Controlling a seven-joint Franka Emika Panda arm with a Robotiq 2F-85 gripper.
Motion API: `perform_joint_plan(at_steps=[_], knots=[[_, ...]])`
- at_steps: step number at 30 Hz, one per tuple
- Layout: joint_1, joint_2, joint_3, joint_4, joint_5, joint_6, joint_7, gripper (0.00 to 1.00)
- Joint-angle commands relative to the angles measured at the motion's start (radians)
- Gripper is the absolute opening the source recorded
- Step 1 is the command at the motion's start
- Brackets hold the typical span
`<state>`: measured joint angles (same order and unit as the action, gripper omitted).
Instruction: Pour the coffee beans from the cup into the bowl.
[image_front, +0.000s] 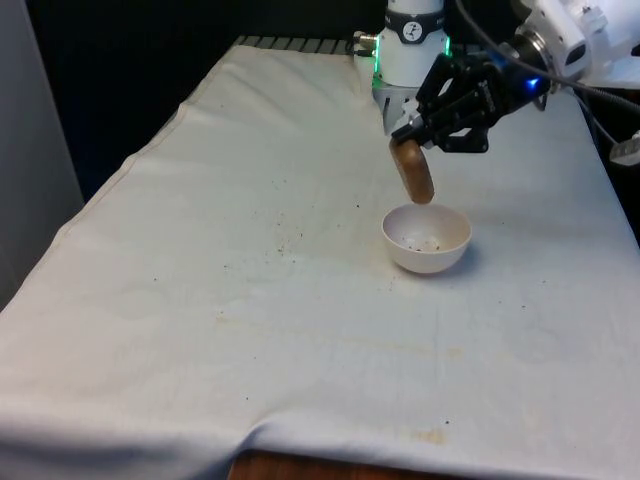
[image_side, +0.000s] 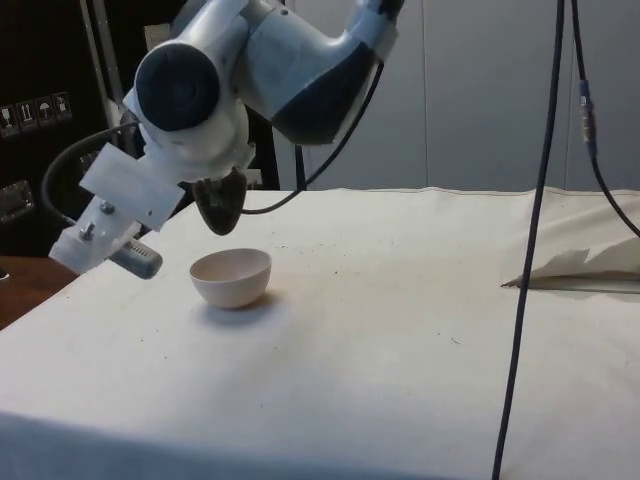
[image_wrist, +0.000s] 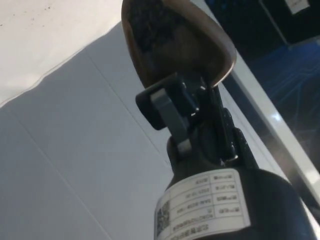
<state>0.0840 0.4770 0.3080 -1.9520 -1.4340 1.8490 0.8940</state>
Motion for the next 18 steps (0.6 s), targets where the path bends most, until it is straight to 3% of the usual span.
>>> perform_joint_plan(at_steps=[1,18], knots=[[0.004,-0.001,0.001,-0.006,-0.016,0.001,0.007,0.01],[0.001,-0.007,0.035,-0.045,-0.085,-0.043,0.023,0.01]])
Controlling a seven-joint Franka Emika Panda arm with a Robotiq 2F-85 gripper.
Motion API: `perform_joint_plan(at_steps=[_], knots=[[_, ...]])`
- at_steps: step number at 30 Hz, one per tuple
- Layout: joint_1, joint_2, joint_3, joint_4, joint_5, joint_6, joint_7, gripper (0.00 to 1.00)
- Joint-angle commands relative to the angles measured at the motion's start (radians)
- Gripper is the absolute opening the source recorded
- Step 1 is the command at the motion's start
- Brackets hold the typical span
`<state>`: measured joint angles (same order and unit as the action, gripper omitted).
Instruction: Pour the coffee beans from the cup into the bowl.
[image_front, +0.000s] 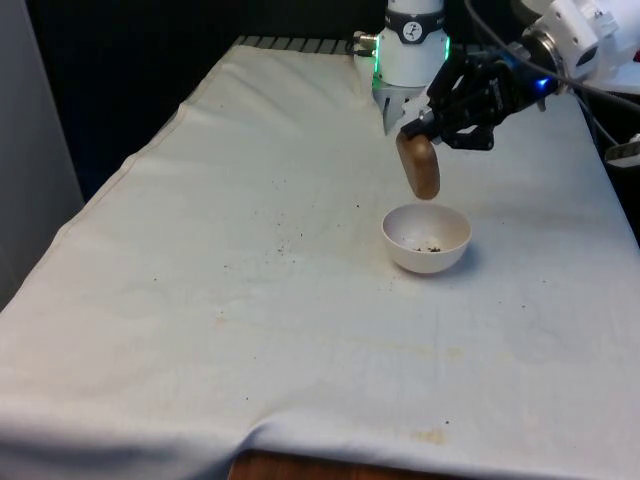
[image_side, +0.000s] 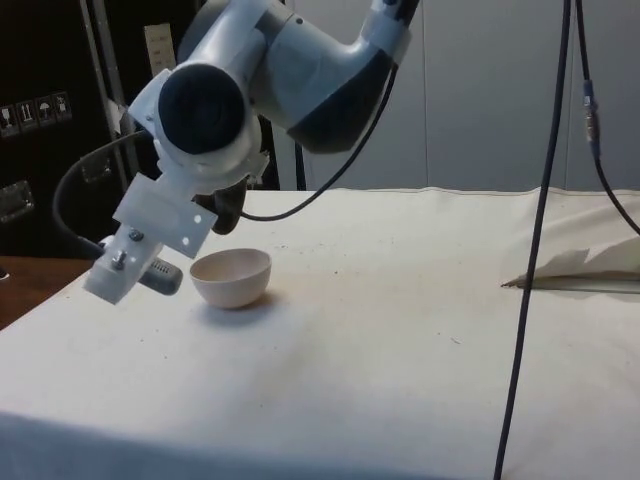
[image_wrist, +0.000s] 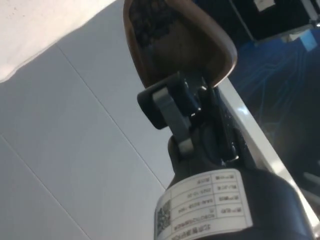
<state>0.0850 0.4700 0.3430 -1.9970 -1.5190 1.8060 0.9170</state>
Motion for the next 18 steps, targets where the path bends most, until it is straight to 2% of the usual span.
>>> perform_joint_plan(at_steps=[1,8,9,18], knots=[[0.002,-0.008,0.0,-0.011,-0.011,0.0,0.003,0.01],[0.001,-0.008,0.018,-0.028,-0.049,-0.038,0.007,0.01],[0.0,-0.002,0.018,-0.02,-0.04,-0.04,0.005,0.01],[0.002,0.0,0.024,-0.038,-0.097,-0.07,0.007,0.01]])
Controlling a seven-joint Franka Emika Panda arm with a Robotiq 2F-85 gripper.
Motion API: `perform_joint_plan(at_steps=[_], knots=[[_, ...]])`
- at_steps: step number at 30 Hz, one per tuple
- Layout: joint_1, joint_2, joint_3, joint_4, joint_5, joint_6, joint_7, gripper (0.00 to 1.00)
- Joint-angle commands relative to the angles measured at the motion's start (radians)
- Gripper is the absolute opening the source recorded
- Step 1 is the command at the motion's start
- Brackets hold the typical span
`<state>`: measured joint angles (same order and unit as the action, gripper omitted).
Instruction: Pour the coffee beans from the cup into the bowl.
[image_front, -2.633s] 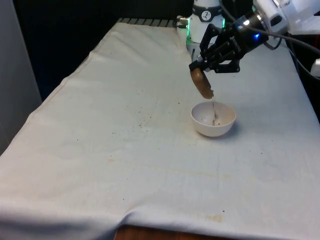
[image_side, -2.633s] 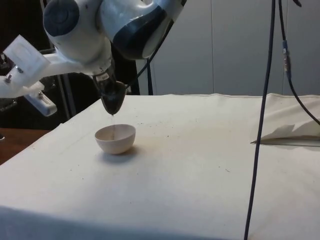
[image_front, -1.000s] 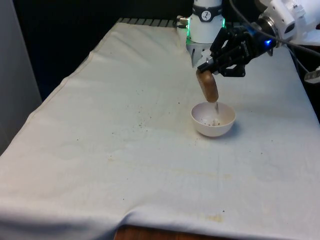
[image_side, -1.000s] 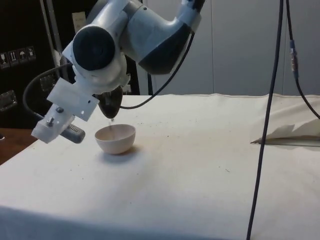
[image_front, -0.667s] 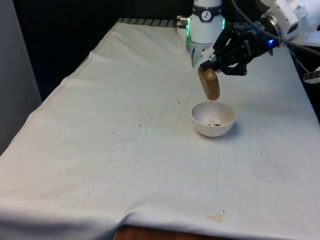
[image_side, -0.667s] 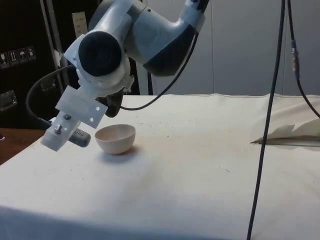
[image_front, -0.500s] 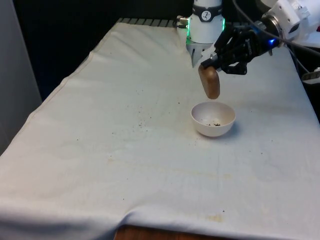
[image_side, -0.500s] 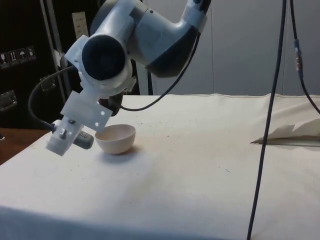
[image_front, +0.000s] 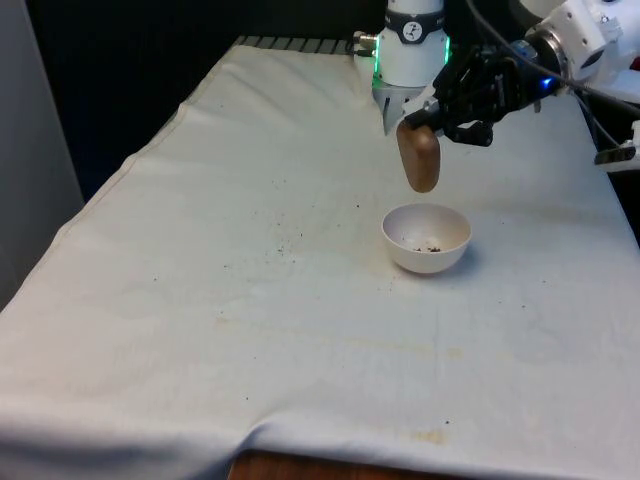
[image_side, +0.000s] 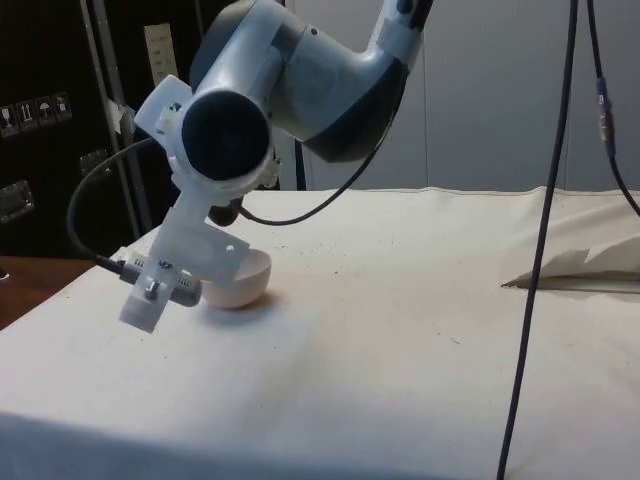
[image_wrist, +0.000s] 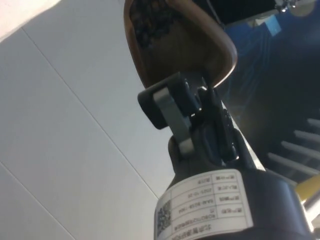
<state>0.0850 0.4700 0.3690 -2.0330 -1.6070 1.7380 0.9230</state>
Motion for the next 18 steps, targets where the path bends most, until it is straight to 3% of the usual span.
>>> perform_joint_plan(at_steps=[1,18], knots=[[0.002,0.003,-0.002,-0.003,-0.014,-0.005,0.001,0.01],[0.0,0.031,0.009,-0.013,-0.084,-0.059,0.0,0.01]])
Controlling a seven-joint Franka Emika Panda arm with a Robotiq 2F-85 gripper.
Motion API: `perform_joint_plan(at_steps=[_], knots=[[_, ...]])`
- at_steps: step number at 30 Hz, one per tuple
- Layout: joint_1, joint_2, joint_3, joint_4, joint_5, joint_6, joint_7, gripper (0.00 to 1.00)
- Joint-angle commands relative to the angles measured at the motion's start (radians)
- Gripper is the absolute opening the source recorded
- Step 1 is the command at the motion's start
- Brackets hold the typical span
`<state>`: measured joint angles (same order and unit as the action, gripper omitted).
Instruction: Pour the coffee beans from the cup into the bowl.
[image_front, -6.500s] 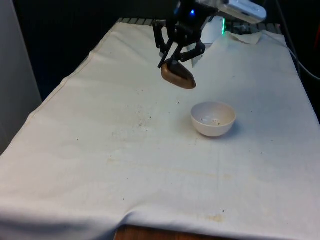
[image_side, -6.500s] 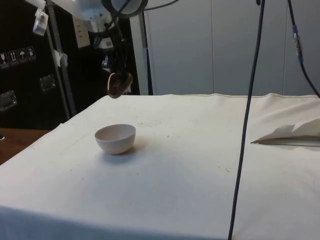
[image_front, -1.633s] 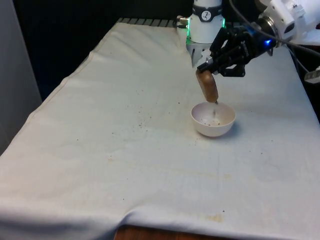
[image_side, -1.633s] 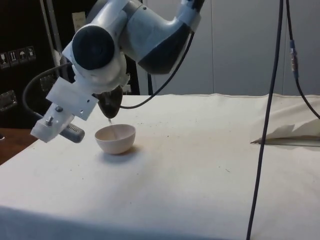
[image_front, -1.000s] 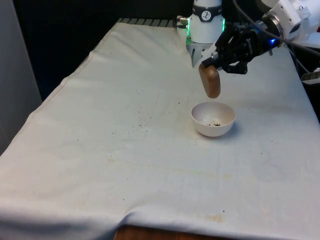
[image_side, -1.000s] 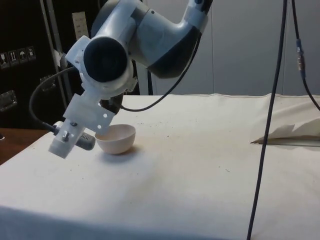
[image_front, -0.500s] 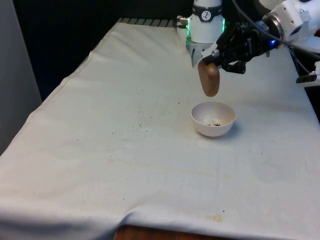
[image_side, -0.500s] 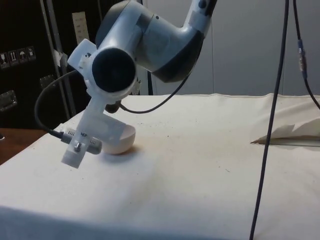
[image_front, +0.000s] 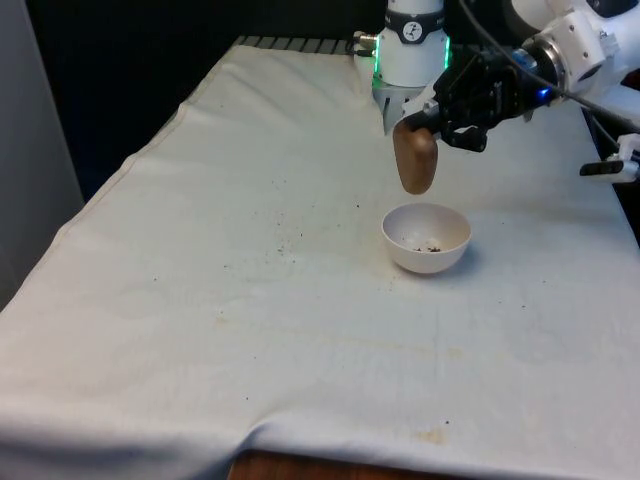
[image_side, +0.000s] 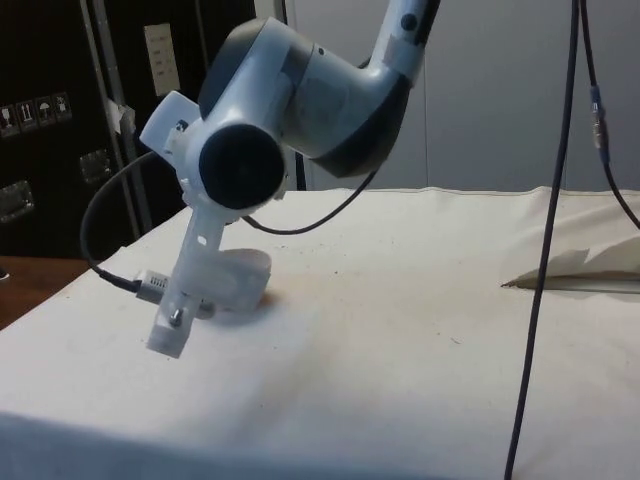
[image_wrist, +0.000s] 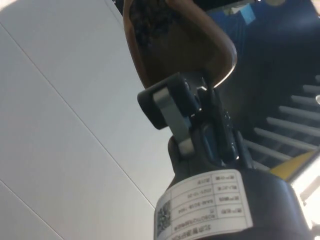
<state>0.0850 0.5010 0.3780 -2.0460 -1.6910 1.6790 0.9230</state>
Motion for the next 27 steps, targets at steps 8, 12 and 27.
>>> perform_joint_plan(at_steps=[8,12,27], knots=[[0.0,0.01,0.008,-0.01,-0.033,-0.041,0.003,0.01],[0.004,0.014,0.01,-0.019,-0.056,-0.069,0.007,0.01],[0.0,0.037,0.033,-0.027,-0.108,-0.149,0.007,0.01]])
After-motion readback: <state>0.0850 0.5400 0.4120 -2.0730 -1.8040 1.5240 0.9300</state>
